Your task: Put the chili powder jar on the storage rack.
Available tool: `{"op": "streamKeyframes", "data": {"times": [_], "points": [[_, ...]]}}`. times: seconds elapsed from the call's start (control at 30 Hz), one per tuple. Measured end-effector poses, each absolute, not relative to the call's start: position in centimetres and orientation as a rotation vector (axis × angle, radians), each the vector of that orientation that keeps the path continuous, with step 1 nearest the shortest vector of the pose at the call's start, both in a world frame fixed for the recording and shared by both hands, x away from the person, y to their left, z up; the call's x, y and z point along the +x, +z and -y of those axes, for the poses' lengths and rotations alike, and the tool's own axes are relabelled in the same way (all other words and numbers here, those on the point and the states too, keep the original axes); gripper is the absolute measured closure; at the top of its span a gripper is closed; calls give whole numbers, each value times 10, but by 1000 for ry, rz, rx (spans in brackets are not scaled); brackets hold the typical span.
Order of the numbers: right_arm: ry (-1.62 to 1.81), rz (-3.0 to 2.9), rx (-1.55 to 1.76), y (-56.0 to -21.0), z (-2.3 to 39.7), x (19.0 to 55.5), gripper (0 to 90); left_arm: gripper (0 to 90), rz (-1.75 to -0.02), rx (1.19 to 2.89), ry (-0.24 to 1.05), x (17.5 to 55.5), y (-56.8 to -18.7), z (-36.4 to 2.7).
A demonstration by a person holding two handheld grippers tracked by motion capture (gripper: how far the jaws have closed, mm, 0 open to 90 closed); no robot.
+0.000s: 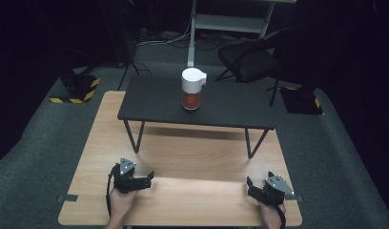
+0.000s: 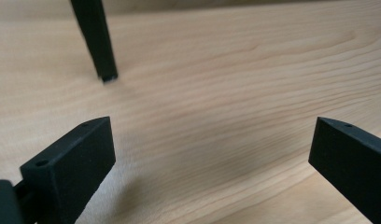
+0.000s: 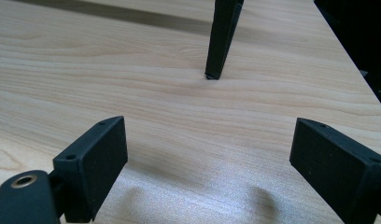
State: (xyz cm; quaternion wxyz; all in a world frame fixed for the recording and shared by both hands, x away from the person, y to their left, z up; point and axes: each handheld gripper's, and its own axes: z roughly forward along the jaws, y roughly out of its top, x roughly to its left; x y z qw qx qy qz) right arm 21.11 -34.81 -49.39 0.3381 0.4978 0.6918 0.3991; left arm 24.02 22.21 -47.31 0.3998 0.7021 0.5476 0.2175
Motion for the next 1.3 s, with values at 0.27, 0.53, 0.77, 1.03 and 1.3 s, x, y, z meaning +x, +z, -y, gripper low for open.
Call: {"op": "streamKeyframes", "data": {"times": [0.27,0.53,0.77,1.03,1.3], "points": [[1031,-1796,1300,-494,346,211,105,5,-1415,1743,580,234,-475,-217],[1020,-1788,1304,-494,344,211,105,5,-1421,1736,565,234,-476,-218],[1026,-1799,1297,-494,346,211,106,5,-1434,1749,571,235,-474,-215],[1019,-1803,1293,-494,345,212,106,5,-1439,1757,568,237,-474,-214],[1012,-1809,1287,-494,344,212,107,6,-1445,1756,572,236,-474,-213]]}}
